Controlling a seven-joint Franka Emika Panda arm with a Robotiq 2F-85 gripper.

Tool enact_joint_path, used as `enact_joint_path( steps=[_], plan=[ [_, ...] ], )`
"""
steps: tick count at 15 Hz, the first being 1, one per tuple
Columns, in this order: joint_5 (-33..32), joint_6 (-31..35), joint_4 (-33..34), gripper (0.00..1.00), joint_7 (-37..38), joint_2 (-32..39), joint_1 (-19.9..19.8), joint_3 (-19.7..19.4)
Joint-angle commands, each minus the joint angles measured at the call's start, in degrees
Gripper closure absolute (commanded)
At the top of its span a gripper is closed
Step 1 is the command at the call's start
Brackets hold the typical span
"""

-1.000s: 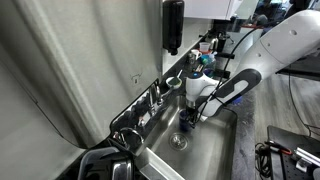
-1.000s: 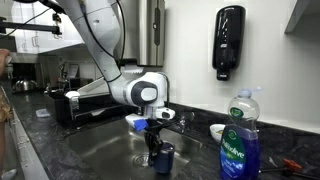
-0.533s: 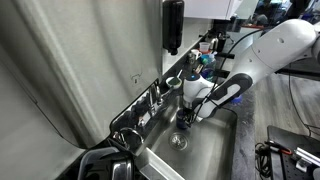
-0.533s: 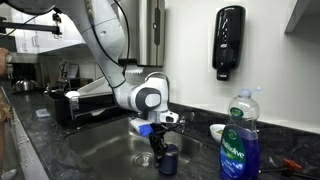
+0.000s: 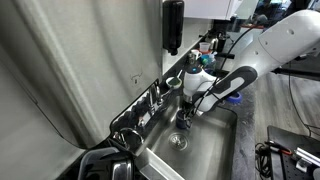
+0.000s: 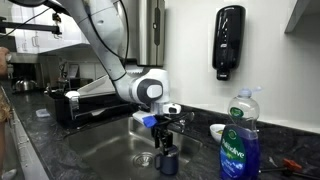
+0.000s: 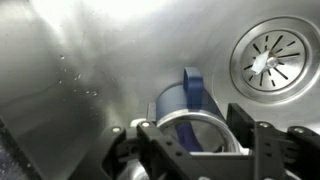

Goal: Put the blue cup under the tap in the sink and fill it with water

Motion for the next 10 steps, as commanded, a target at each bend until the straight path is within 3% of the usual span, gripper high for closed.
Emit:
enact_joint_path(
  steps=[1, 7, 10],
  plan=[
    [-0.85, -4.25, -5.75, 0.01, -3.36, -9.46, -0.58, -0.40],
    [-3.43, -12.01, -11.70, 0.00, -7.74, -22.22, -1.87, -0.72],
    [-2.99, -15.63, -11.62, 0.00, -12.43, -25.90, -3.29, 0.06]
  ],
)
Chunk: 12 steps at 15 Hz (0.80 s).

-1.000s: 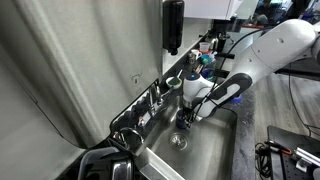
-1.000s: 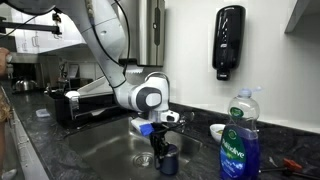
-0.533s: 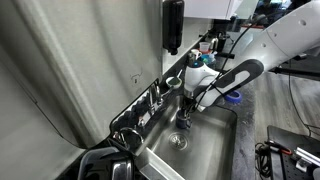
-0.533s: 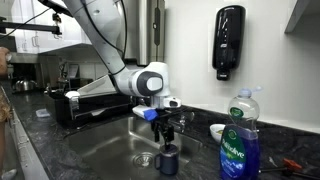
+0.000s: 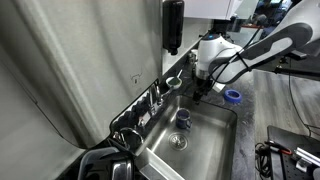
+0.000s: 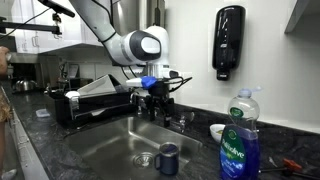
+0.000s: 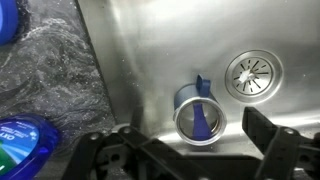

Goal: Put the blue cup under the tap in the sink and fill it with water

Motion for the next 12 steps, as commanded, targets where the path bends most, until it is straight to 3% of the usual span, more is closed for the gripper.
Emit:
enact_joint_path(
  steps=[1, 8, 12],
  plan=[
    [-0.79, -2.08, -2.00, 0.00, -5.18, -5.02, -1.99, 1.10],
    [-2.89, -2.49, 5.41, 0.00, -21.41, -1.44, -2.93, 2.87],
    [-7.72, 1.56, 6.52, 0.00, -28.00, 0.28, -2.73, 3.69]
  ],
)
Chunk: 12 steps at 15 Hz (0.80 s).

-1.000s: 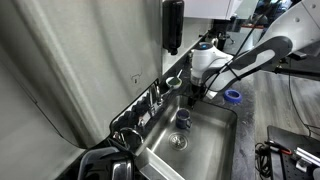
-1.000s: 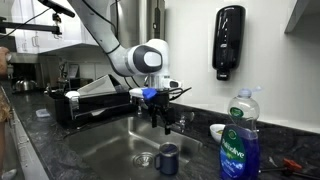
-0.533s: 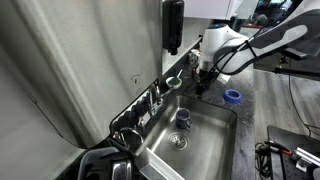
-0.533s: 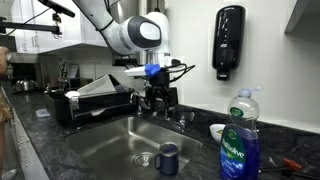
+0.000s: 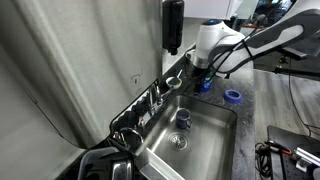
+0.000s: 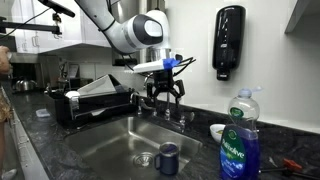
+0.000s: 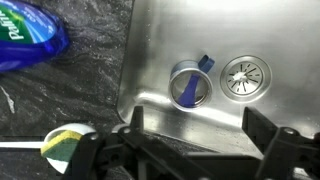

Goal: Put the blue cup under the tap in the sink and fill it with water

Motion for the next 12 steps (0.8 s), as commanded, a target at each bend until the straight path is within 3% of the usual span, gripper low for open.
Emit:
enact_joint_path(
  steps=[1, 5, 6, 12],
  plan=[
    [-4.93, 3.86, 2.24, 0.00, -5.54, 2.90, -1.20, 1.34],
    [-11.99, 9.32, 4.70, 0.00, -5.37, 5.83, -0.70, 0.47],
    [-9.90, 7.32, 2.36, 0.00, -4.34, 3.57, -0.90, 1.24],
    [-10.21, 7.57, 2.72, 0.00, -4.06, 4.11, -0.85, 1.28]
  ],
)
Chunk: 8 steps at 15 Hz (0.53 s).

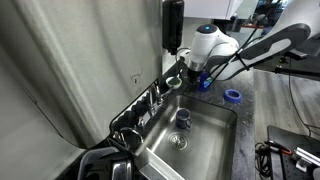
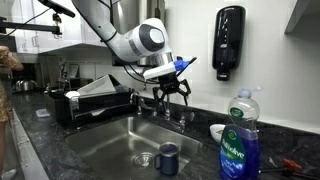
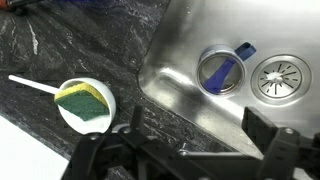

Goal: Put the blue cup under the tap in the sink and fill it with water

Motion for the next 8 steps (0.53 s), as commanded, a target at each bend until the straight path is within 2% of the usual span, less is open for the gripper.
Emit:
enact_joint_path(
  steps=[1, 8],
  plan=[
    [-0.38, -0.20, 0.10, 0.00, 0.22, -0.03, -0.81, 0.88],
    [-2.61, 8.36, 1.81, 0.00, -1.27, 2.98, -0.77, 1.30]
  ],
)
